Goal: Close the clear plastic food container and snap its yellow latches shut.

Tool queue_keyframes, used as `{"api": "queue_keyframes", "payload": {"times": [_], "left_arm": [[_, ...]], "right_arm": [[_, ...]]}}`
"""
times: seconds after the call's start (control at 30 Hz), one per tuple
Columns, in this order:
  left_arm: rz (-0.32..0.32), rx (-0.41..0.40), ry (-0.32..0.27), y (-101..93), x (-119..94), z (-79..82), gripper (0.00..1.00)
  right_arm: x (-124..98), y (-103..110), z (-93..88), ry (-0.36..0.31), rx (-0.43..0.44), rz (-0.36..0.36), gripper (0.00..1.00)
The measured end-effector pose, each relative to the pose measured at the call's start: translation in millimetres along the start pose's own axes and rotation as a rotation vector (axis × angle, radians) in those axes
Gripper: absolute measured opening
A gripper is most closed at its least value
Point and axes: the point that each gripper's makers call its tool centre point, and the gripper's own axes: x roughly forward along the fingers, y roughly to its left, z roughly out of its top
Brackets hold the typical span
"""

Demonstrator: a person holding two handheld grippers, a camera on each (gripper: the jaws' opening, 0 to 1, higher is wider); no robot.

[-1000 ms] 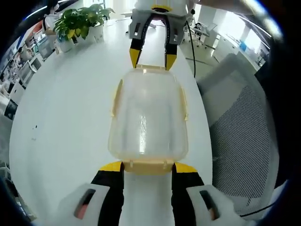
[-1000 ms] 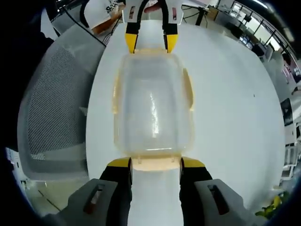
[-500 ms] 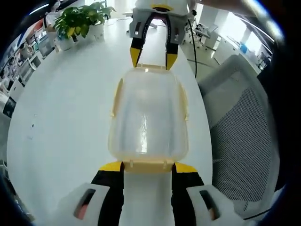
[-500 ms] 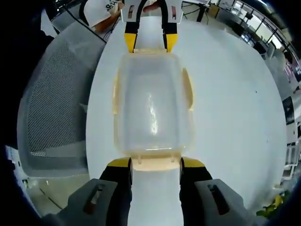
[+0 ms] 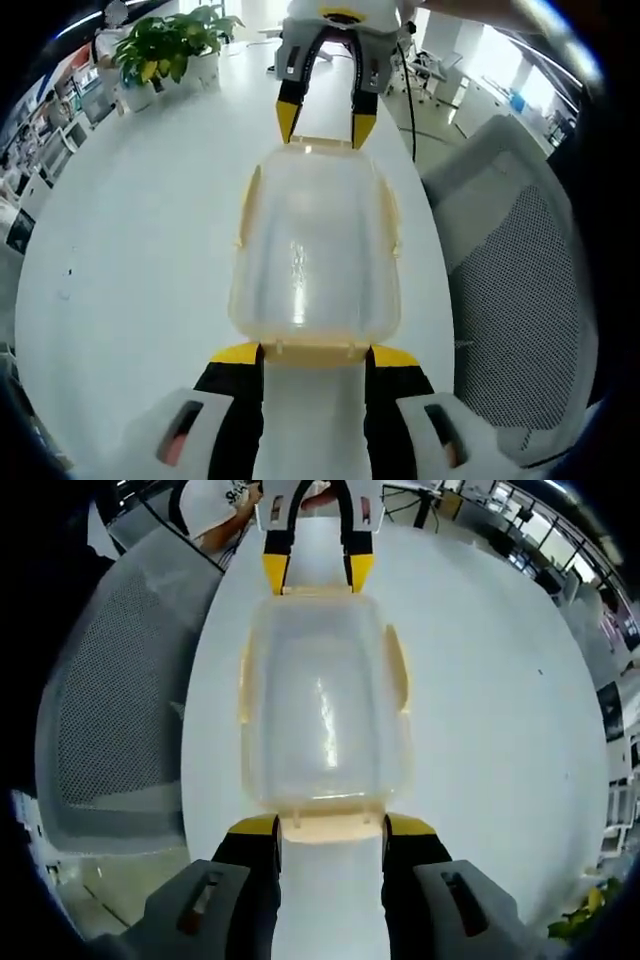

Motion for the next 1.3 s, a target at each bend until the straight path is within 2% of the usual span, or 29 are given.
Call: {"api": "queue_keyframes", "payload": {"times": [0.17, 0.4, 0.47, 0.6, 0.9, 1.17, 1.23, 1.3], "left_arm": [[0.0, 0.008, 0.016, 2.0, 8.2, -4.4, 0.34], [0.015, 0.023, 0.032, 3.2, 1.5, -5.7, 0.34], [-0.001, 0.005, 0.028, 0.9, 2.5, -6.1, 0.34], [-0.001, 0.019, 0.045, -1.2, 8.6, -9.1, 0.34], [-0.007, -0.006, 0.021, -0.4, 9.9, -11.4, 0.34], [-0.018, -0.015, 0.026, -2.7, 9.8, -12.0, 0.34], [-0.024, -0.015, 0.027, -4.3, 9.2, -12.6, 0.34], [-0.037, -0.025, 0.023, -5.3, 8.4, -13.4, 0.34]], "right_arm": [[4.6, 3.6, 1.9, 0.001, 0.009, 0.0, 0.36], [4.1, 3.2, 4.5, -0.006, 0.02, -0.005, 0.36], [5.3, 3.7, 3.9, -0.005, 0.015, -0.004, 0.36], [9.0, 6.4, 4.1, 0.012, 0.011, 0.003, 0.36], [11.6, 7.5, 2.5, -0.009, 0.03, 0.003, 0.36], [11.6, 8.6, 2.1, -0.023, 0.038, 0.008, 0.36], [10.8, 10.4, -0.4, -0.031, 0.1, 0.019, 0.31], [11.1, 11.0, -1.8, -0.033, 0.088, 0.017, 0.31]]}}
